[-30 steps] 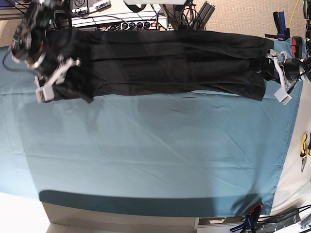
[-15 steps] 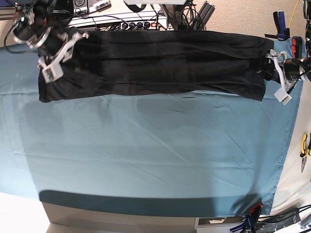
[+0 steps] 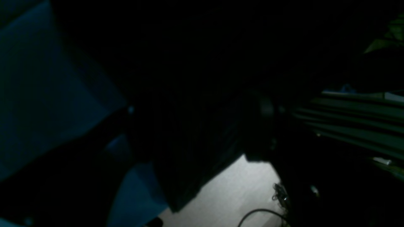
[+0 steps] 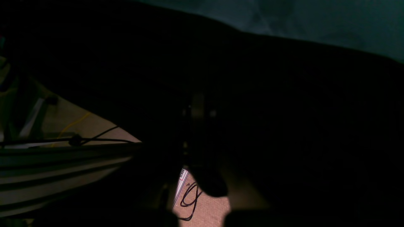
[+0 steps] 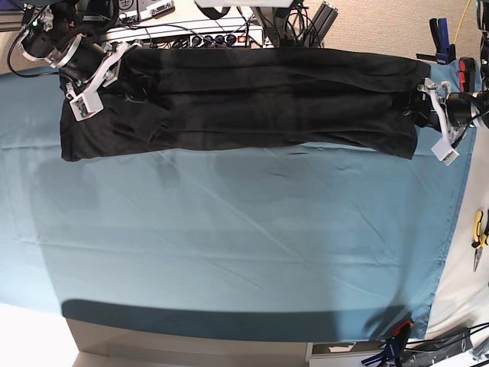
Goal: Fold the T-shirt properly
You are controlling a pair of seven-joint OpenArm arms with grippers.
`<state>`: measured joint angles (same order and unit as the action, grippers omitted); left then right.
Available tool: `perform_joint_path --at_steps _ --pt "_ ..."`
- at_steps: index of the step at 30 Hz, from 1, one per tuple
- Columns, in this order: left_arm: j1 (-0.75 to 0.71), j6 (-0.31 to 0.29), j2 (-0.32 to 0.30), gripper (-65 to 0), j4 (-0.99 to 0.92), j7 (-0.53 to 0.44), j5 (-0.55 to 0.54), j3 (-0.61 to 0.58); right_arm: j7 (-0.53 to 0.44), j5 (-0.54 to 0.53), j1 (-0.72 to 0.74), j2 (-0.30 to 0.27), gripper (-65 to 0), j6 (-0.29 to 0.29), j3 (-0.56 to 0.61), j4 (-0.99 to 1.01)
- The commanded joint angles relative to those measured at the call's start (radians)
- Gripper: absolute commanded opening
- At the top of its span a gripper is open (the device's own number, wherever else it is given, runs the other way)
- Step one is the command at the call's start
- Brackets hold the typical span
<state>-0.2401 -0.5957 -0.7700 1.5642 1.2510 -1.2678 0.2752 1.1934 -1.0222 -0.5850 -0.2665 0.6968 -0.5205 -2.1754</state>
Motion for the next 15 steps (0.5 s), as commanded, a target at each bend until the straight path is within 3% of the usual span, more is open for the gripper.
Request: perform_joint_path --at_steps 1,10,15 --pt "0.007 -0.003 -0.023 -26.4 0.013 -0.015 -0.018 0.009 -0.018 -0.025 -0.003 -0.013 -65.0 0.001 -0.005 -0.019" --pt "0.007 -0.003 -0.022 -26.4 0.013 -0.018 -0.018 0.009 -0.026 -0.159 -0.003 -0.013 -65.0 0.001 -0.004 -0.018" --pt "0.007 -0.003 -0.022 -26.4 0.013 -0.019 -0.018 0.009 -0.085 -0.225 -0.002 0.008 -65.0 0.001 -0.004 -0.018"
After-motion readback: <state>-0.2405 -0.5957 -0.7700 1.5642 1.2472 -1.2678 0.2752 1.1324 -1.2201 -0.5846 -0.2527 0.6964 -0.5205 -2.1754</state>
